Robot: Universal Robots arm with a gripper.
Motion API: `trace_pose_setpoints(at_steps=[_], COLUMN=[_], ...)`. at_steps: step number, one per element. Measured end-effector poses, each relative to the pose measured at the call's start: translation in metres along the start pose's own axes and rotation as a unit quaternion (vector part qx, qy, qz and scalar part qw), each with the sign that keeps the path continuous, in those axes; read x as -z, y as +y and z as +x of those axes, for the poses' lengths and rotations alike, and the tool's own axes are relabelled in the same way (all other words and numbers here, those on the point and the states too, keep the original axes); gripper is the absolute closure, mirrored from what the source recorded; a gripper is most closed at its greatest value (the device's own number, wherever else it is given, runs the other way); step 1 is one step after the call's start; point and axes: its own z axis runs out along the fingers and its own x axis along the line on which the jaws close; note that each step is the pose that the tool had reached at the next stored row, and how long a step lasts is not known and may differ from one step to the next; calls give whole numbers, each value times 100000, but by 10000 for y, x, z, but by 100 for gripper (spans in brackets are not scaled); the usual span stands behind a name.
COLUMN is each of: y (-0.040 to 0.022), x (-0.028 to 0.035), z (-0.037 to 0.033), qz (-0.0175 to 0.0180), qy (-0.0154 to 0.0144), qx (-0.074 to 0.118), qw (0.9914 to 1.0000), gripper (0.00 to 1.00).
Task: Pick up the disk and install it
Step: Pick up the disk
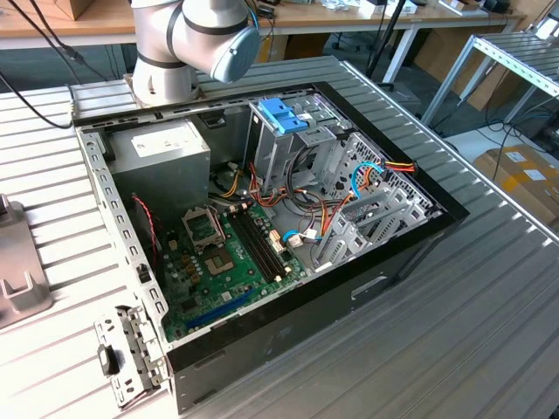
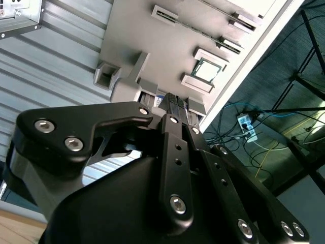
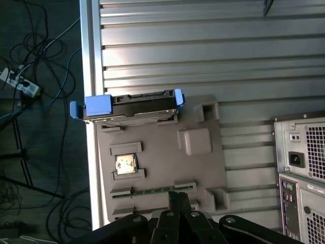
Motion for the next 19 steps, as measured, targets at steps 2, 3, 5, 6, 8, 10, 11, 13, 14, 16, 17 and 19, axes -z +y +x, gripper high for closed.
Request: trace_pose_setpoints(at_steps=[2, 3, 5, 6, 8, 10, 11, 13, 14, 16, 17, 19], y=[0, 0, 0, 0, 0, 0, 0, 0, 0, 0, 0, 0], x=[0, 0, 0, 0, 0, 0, 0, 0, 0, 0, 0, 0], z=[0, 0, 0, 0, 0, 0, 0, 0, 0, 0, 0, 0], qz=[-8, -12, -20, -25, -36, -43, -49, -56, -61, -66, -71, -76], qy=[15, 19, 36, 41, 61, 78, 85, 100, 105, 120, 125, 137], qx=[322, 442, 838, 963, 1420, 1765, 1941, 2273, 2430, 2720, 2843, 3115], qw=[99999, 99999, 99996, 99995, 99990, 99984, 99981, 99974, 99970, 99963, 99959, 99951], gripper=[89, 89, 89, 89, 89, 89, 89, 89, 89, 89, 89, 89])
